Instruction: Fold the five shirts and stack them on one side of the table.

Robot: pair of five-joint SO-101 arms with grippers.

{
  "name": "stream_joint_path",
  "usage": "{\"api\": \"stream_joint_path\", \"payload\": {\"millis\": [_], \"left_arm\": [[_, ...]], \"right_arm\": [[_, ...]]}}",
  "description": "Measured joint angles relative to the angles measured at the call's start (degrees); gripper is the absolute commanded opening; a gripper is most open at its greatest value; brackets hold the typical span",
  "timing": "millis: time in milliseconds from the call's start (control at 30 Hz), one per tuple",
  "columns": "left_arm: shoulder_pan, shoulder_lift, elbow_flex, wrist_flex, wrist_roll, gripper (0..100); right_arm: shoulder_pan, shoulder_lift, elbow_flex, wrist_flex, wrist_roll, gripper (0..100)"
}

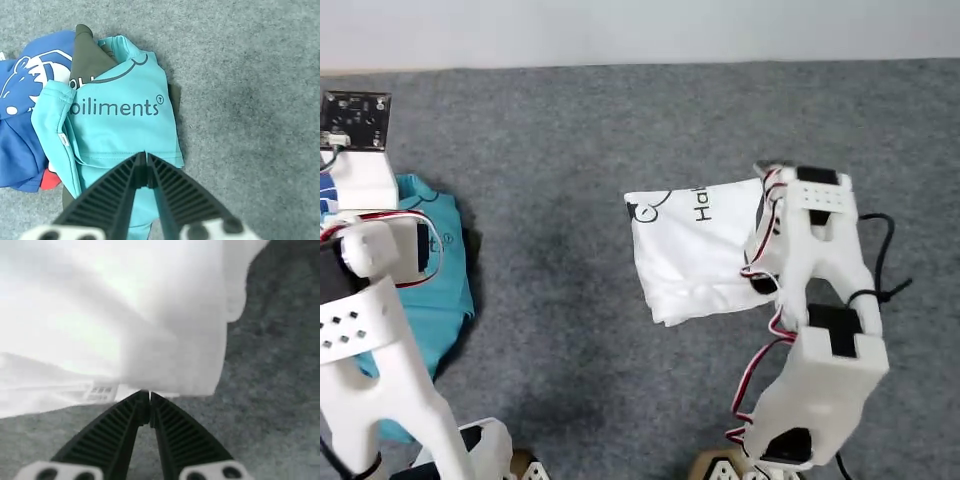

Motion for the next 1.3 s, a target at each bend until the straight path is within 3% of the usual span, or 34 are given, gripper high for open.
{"api": "stream_joint_path", "payload": {"millis": [267, 600, 867, 1300], "left_arm": [[0.0, 0.0, 0.0, 0.0, -0.4, 1], [0.0, 0.0, 0.0, 0.0, -0.5, 1], [0.0, 0.0, 0.0, 0.1, -0.5, 1], [0.0, 0.0, 0.2, 0.1, -0.5, 1]], "right_arm": [[-11.2, -8.7, -1.8, 4.7, -0.4, 0.9], [-24.1, -2.0, -1.8, -4.8, -9.2, 0.9], [-27.8, 6.2, -1.8, -8.8, -10.9, 0.9], [-30.2, 5.5, -8.4, 3.5, -7.1, 0.9]]}}
